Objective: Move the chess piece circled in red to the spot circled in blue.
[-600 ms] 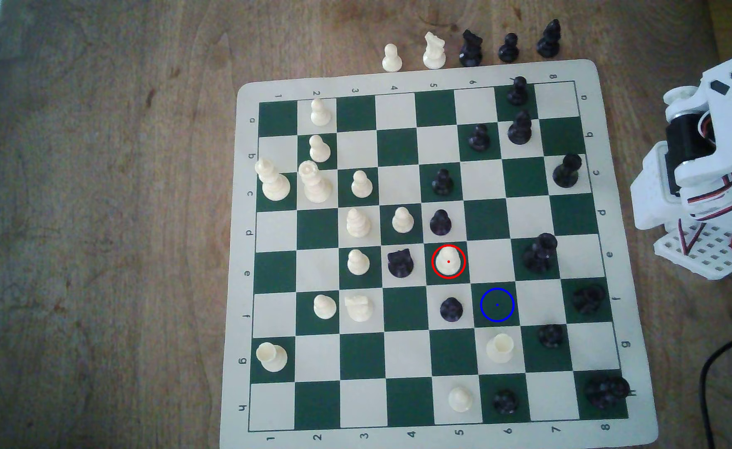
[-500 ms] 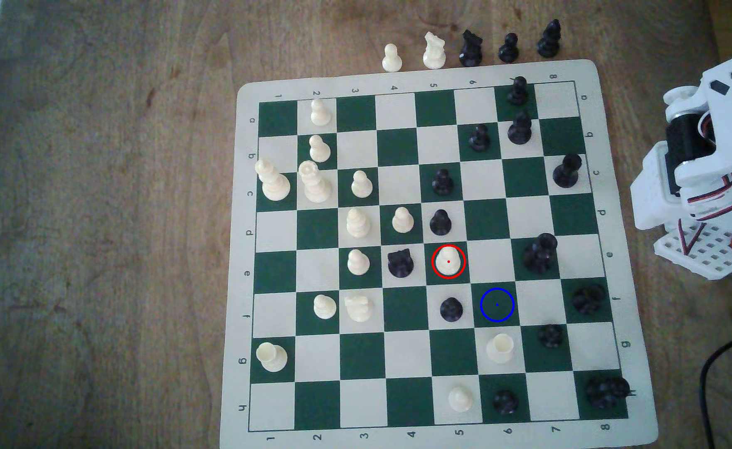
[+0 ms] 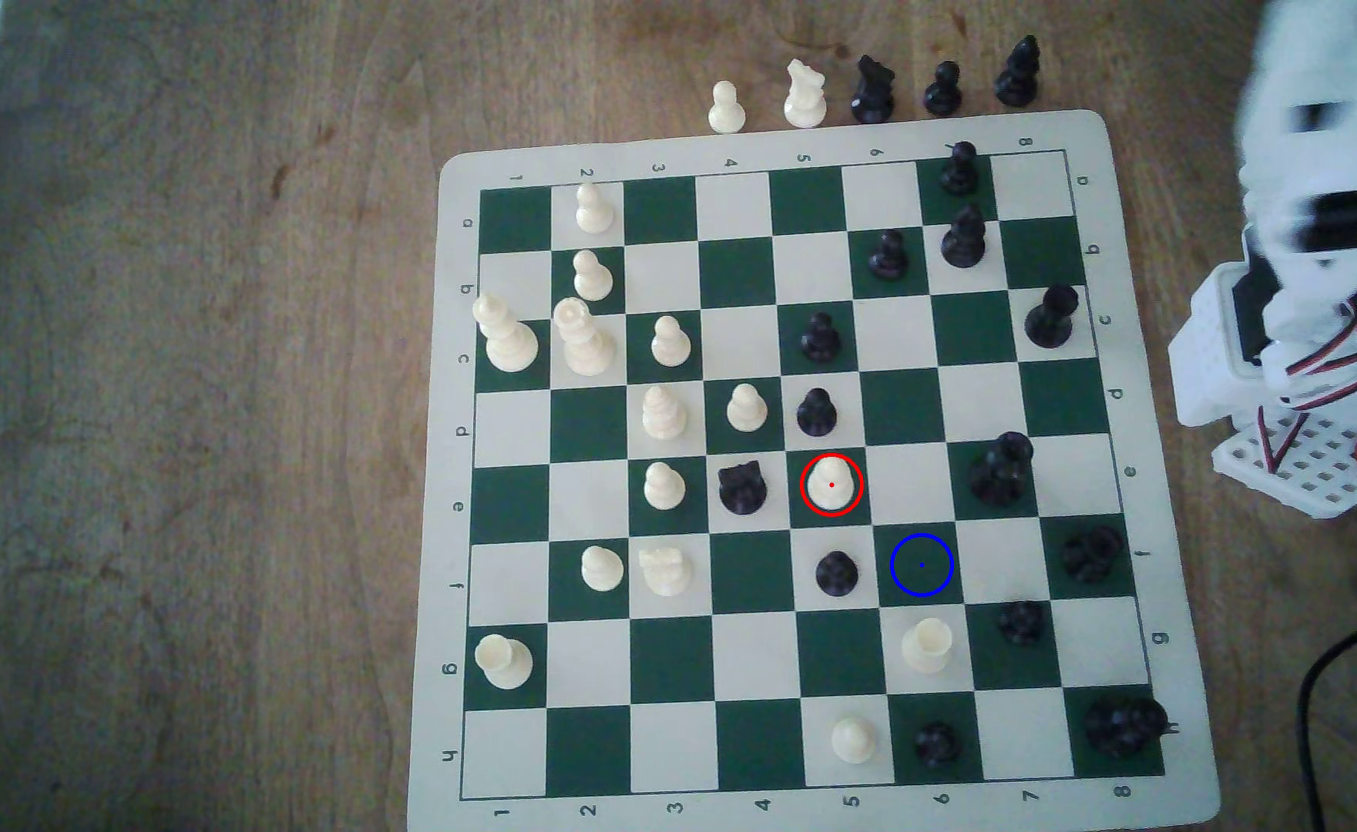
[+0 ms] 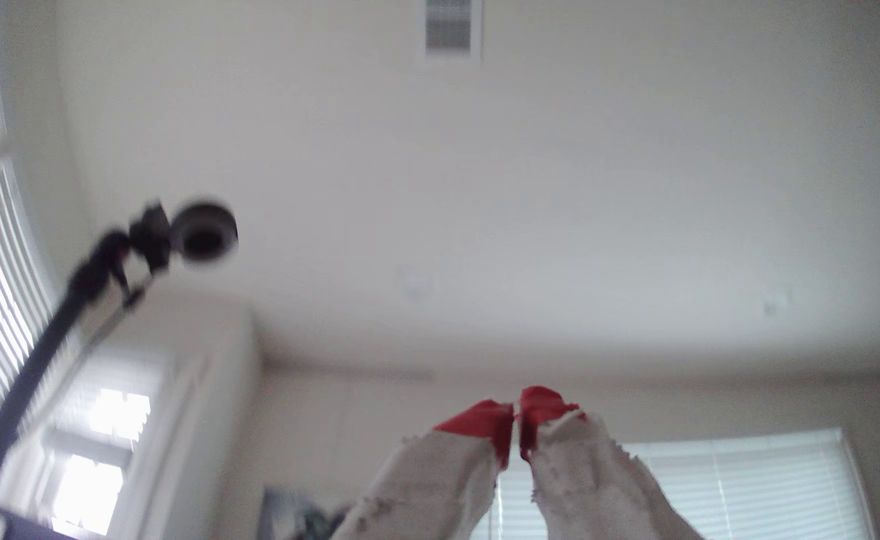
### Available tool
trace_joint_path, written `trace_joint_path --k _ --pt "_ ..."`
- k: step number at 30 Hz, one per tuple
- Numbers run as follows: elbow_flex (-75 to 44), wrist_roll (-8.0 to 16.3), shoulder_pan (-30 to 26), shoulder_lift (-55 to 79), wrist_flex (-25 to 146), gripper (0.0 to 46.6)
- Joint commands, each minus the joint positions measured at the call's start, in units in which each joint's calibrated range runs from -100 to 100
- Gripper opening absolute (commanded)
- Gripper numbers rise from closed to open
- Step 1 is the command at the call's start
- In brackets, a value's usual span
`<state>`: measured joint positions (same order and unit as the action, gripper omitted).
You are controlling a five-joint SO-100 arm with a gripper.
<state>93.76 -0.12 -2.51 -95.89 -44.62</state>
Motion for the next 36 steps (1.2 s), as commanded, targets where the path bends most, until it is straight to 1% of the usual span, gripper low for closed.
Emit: trace_joint_path --k 1,2,3,6,7,10,11,15,16,18,19,20,21,23,24,28,29,32,33,36 --pt "-11.72 0.24 1.61 0.14 28.57 0.2" --pt "-15.34 0.24 2.7 0.14 37.58 0.2" --pt "-17.43 0.24 3.17 0.14 42.98 0.2" --pt "-22.23 0.34 5.36 0.14 54.86 0.8" --pt "-24.59 0.34 6.22 0.14 63.62 5.0" --pt "-26.31 0.39 6.07 0.22 73.12 3.6" --pt "-27.4 0.39 4.89 0.22 78.28 2.2" --pt "-30.21 0.2 2.47 3.45 86.8 3.4" --pt "-30.84 0.0 0.75 5.83 89.26 4.5" --pt "-32.3 0.15 -0.5 9.14 92.04 5.6" --pt "-33.66 0.44 -1.29 11.34 94.33 4.8" --pt "-36.01 2.98 -2.22 14.4 98.1 3.2" --pt "-36.83 3.37 -2.85 15.5 99.74 4.8" --pt "-38.19 3.86 -3.63 18.9 101.46 7.3" --pt "-41.81 4.35 -4.81 23.99 104.74 7.5" --pt "-49.88 4.84 -7.39 33.76 110.8 6.3" --pt "-53.15 5.08 -8.48 38.34 111.86 6.1" --pt "-57.05 5.23 -8.87 45.13 112.76 5.6" --pt "-58.5 5.67 -9.03 48.7 112.76 6.0" --pt "-60.76 7.13 -10.05 53.53 113.91 6.9"
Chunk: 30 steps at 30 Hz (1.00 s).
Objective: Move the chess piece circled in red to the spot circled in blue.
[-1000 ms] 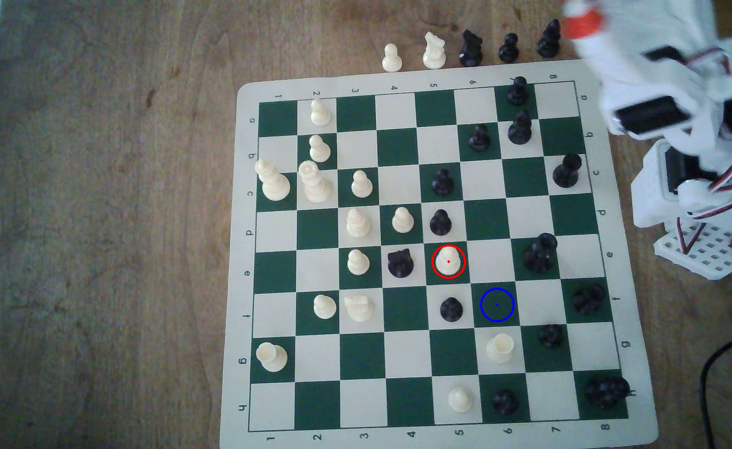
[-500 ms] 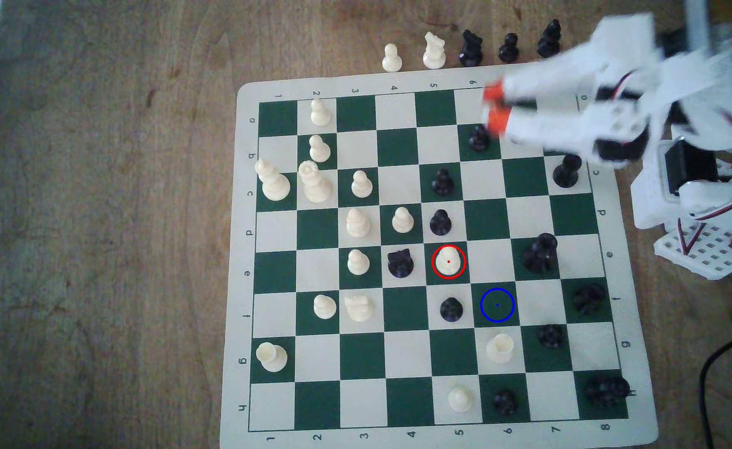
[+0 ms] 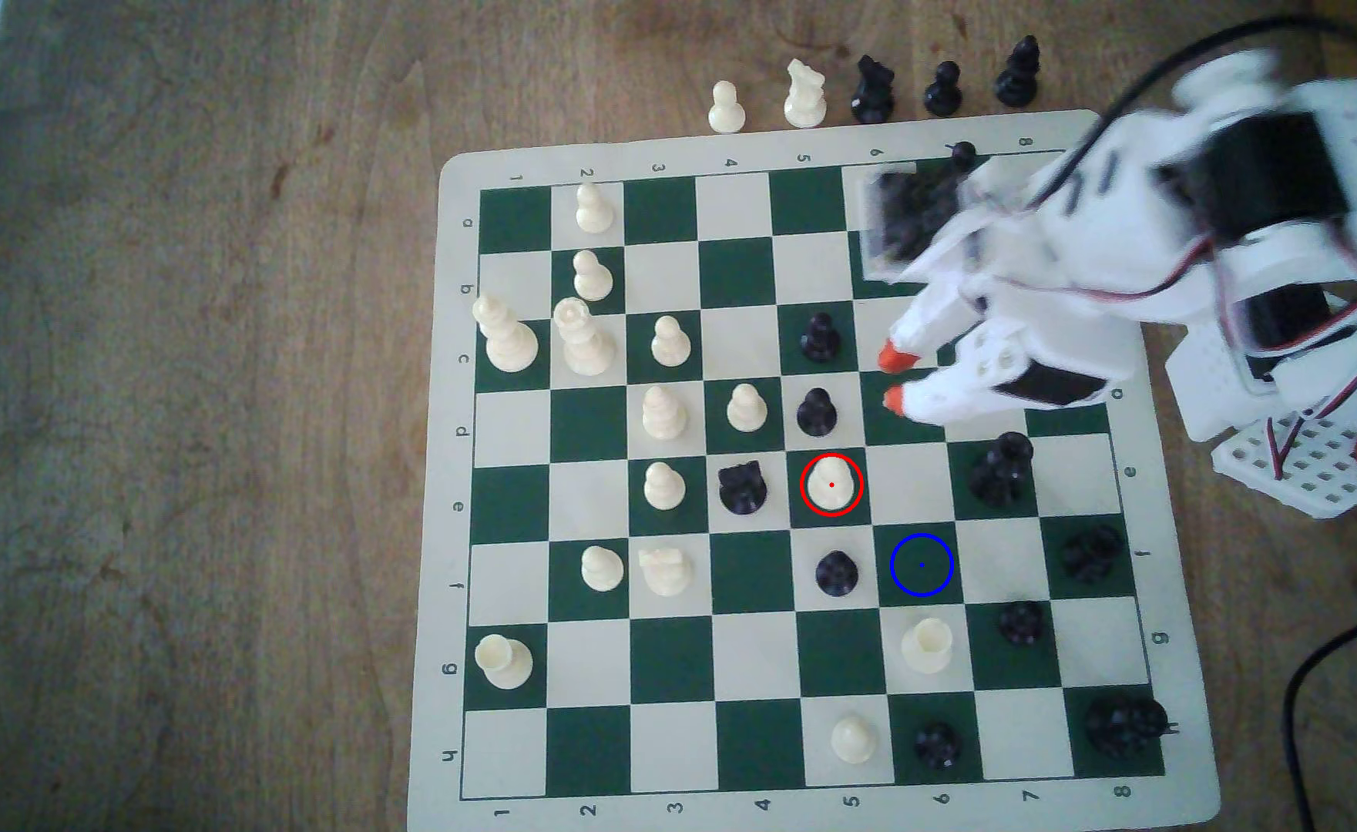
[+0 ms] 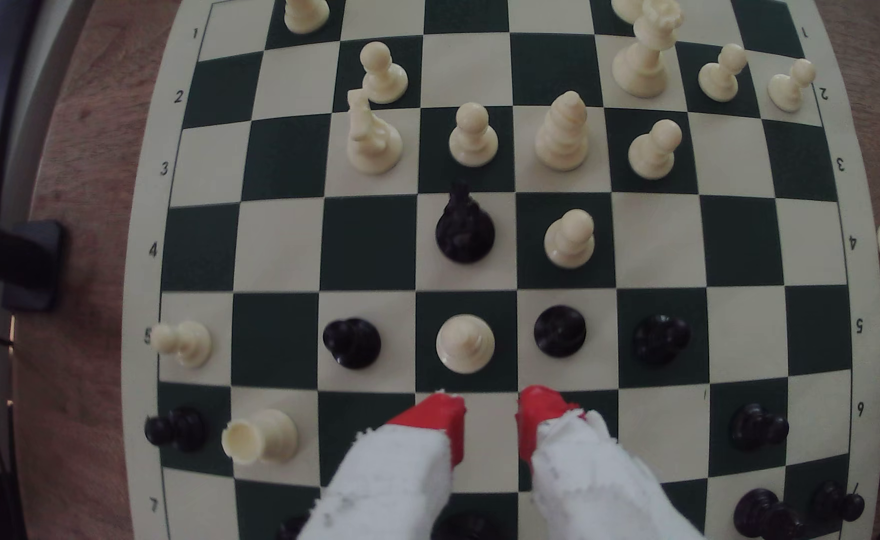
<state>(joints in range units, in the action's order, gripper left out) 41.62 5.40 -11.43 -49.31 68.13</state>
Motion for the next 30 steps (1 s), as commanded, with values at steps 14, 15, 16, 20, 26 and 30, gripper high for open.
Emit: trace_joint_path --k 14,15,16,20,26,30 --pt "-18.41 8.6 -2.84 24.95 3.94 12.8" --pt "-18.14 8.5 -2.22 25.37 2.47 14.5" --pt "-18.05 8.35 -1.91 25.79 1.98 15.4" --pt "-19.59 7.81 -0.97 28.34 1.65 16.0" --pt "-20.77 7.42 -0.11 31.82 1.16 15.6" --pt "-20.86 7.42 -0.58 33.94 0.34 15.6"
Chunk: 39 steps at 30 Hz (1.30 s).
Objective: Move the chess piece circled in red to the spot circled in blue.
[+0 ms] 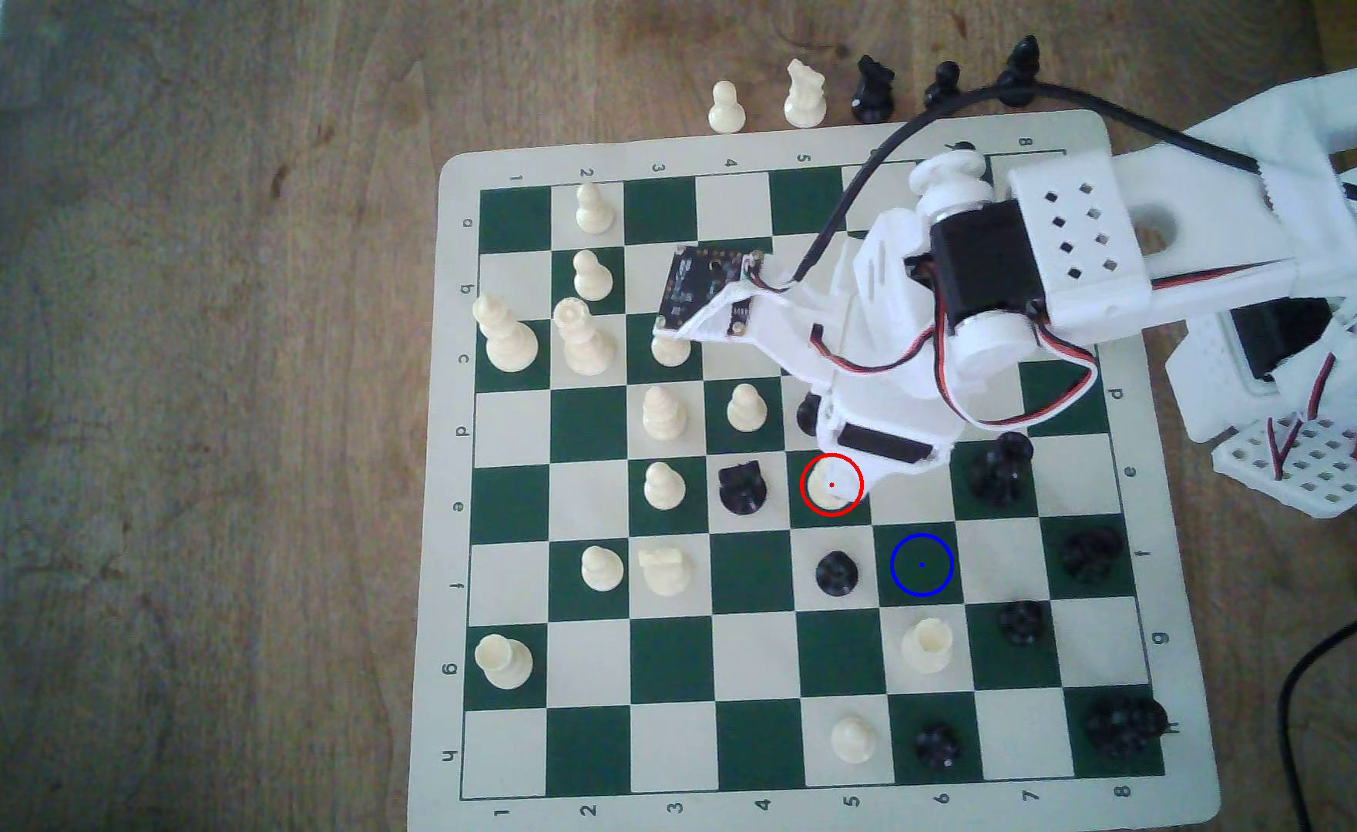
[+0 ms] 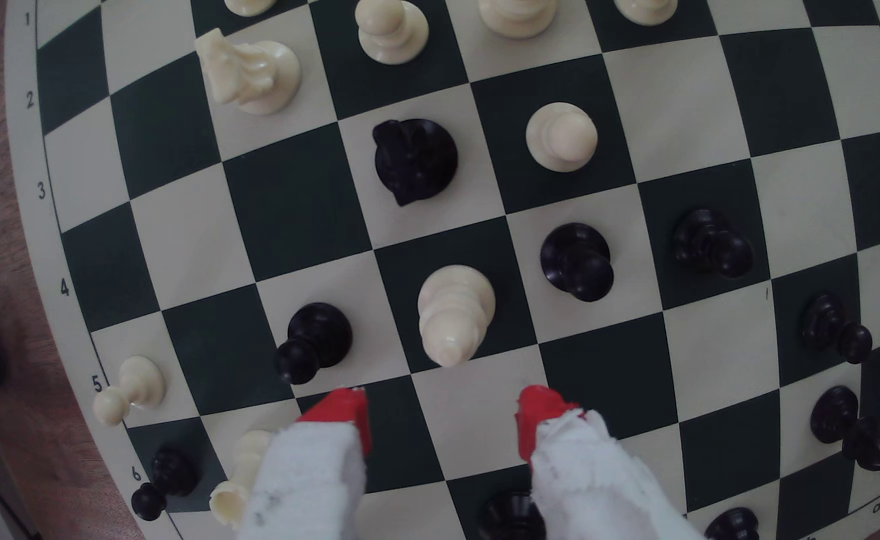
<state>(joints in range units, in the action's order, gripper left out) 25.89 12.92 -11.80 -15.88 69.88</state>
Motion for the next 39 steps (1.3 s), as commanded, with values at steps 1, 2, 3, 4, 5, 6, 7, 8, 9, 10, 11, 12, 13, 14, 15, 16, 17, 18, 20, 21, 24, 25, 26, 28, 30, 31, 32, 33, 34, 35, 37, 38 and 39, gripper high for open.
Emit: trace_joint_path --k 1,2,3,4,5,6,7,8,9,10,11,12,13,14,15,16,17,18,20,21,24,25,26,28,30,31,32,33,34,35,37,38,39 --pt "-5.13 -0.1 -0.29 1.28 -1.66 15.6" --pt "-5.31 -0.1 -0.52 2.8 -1.99 15.6" --pt "-5.4 -0.05 -0.68 3.48 -1.99 15.5" --pt "-5.4 0.0 -0.83 3.82 -2.15 15.3" --pt "-5.4 0.05 -0.99 4.08 -2.23 15.2" --pt "-5.4 0.1 -1.15 4.33 -2.31 15.1" --pt "-5.49 0.15 -1.38 4.59 -2.56 14.7" --pt "-5.49 0.1 -1.46 4.59 -2.72 14.4" --pt "-5.58 0.1 -1.46 4.76 -2.97 14.3" --pt "-5.95 0.1 -1.46 5.1 -3.05 14.3" --pt "-6.58 0.05 -1.46 5.86 -3.05 14.1" --pt "-6.94 0.05 -1.46 6.29 -3.05 13.9" --pt "-7.22 0.1 -1.61 6.62 -3.05 13.8" --pt "-7.4 0.1 -1.69 6.88 -3.05 13.7" --pt "-7.49 0.1 -1.69 7.05 -3.13 13.7" --pt "-7.67 0.0 -1.77 7.39 -3.3 13.6" --pt "-7.85 0.0 -1.77 7.81 -3.3 13.5" --pt "-8.03 -0.05 -1.77 8.24 -3.3 13.5" --pt "-8.21 -0.05 -1.77 9.09 -3.38 13.3" --pt "-8.21 -0.05 -1.69 9.34 -3.38 13.3" --pt "-8.3 -0.1 -1.54 10.27 -3.62 12.9" --pt "-8.39 -0.1 -1.61 10.36 -3.62 12.9" --pt "-8.58 -0.1 -1.77 10.53 -3.71 12.8" --pt "-9.03 -0.05 -2.16 10.95 -3.71 12.8" --pt "-9.94 0.1 -2.71 11.8 -3.87 12.6" --pt "-10.39 0.1 -2.79 12.14 -3.87 12.4" --pt "-10.57 0.1 -2.79 12.48 -3.87 12.2" --pt "-10.93 0.0 -2.79 12.99 -3.87 11.9" --pt "-10.93 -0.05 -2.71 13.16 -3.87 11.9" --pt "-10.93 -0.05 -2.63 13.33 -3.87 11.9" --pt "-10.93 -0.1 -2.32 13.84 -3.87 11.8" --pt "-10.93 -0.24 -2.01 14.18 -3.87 11.6" --pt "-10.93 -0.29 -1.85 14.26 -3.87 11.5"
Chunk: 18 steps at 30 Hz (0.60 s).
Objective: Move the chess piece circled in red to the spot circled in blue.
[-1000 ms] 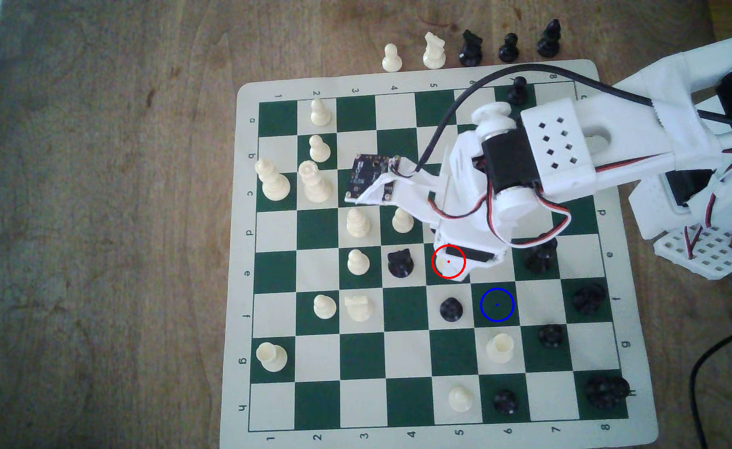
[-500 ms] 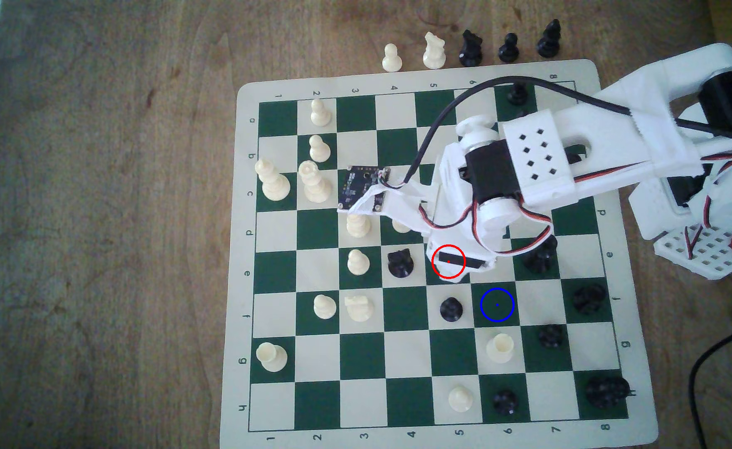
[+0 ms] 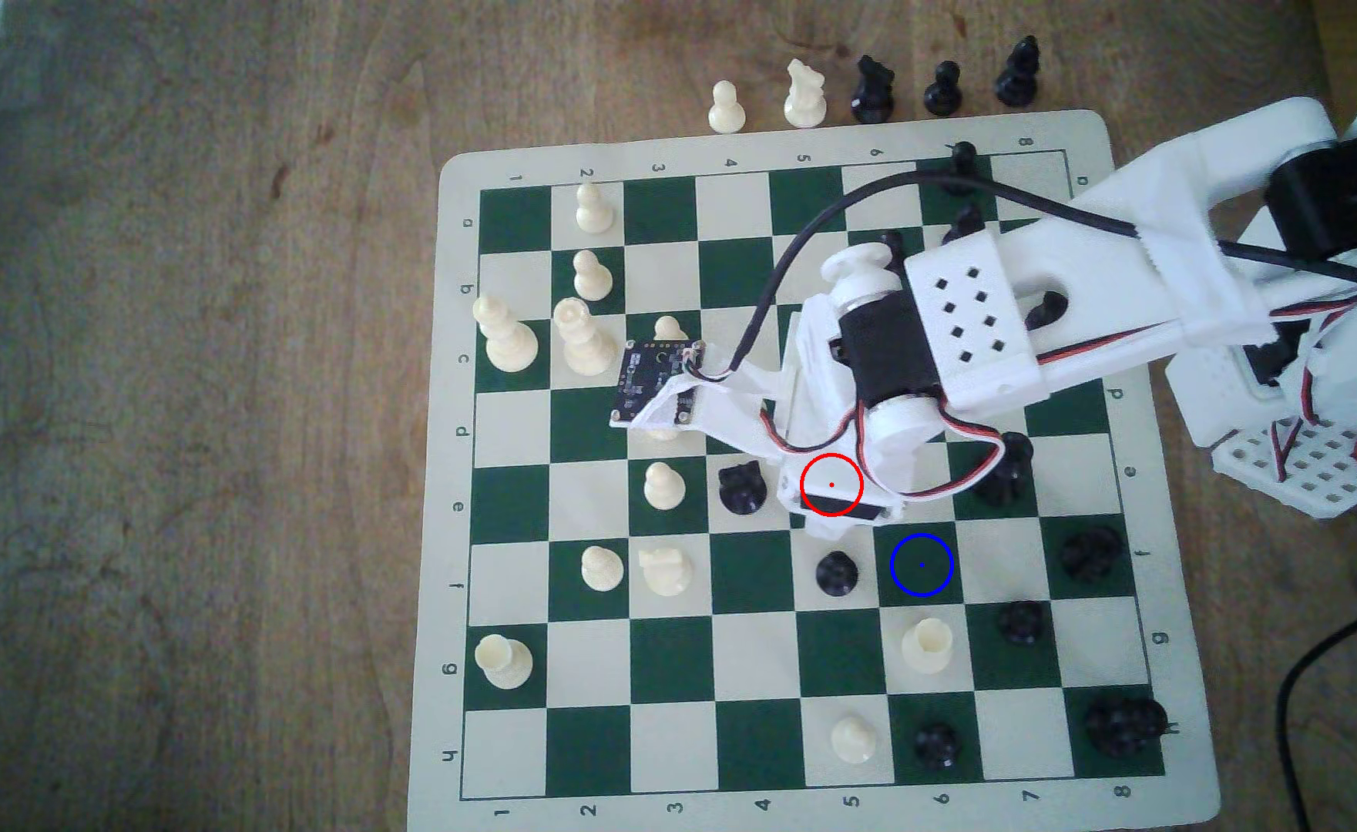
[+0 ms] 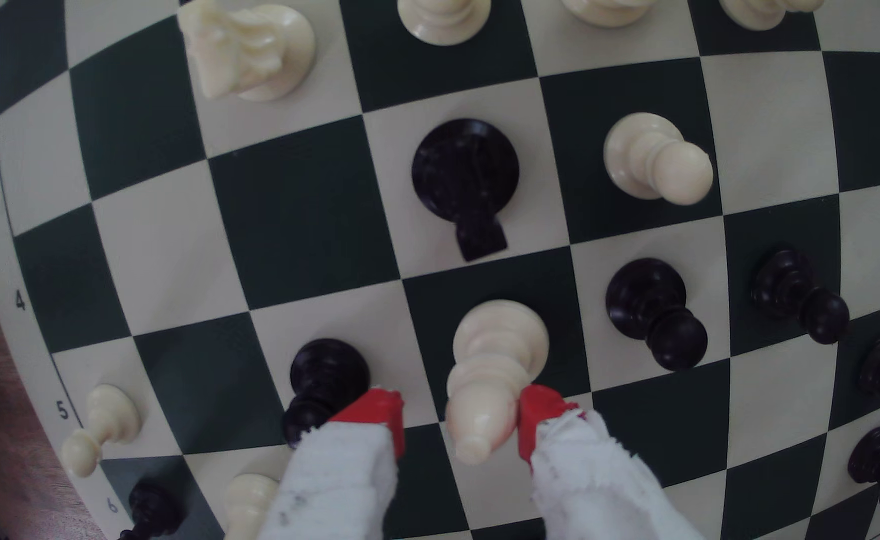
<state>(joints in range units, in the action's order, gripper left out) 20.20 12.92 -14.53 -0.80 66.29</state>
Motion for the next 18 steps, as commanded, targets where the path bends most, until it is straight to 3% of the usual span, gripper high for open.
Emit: trace_joint_path --k 1,7,9,12,18 --pt "-5.24 -0.34 0.96 -0.82 -0.28 11.3" --pt "-5.33 -0.59 1.04 -0.73 -0.28 10.1" --pt "-5.33 -0.78 1.04 -0.73 -0.28 8.5" --pt "-5.33 -1.32 1.11 -0.56 0.37 2.3" --pt "-5.33 -1.37 0.96 -2.01 1.19 0.3"
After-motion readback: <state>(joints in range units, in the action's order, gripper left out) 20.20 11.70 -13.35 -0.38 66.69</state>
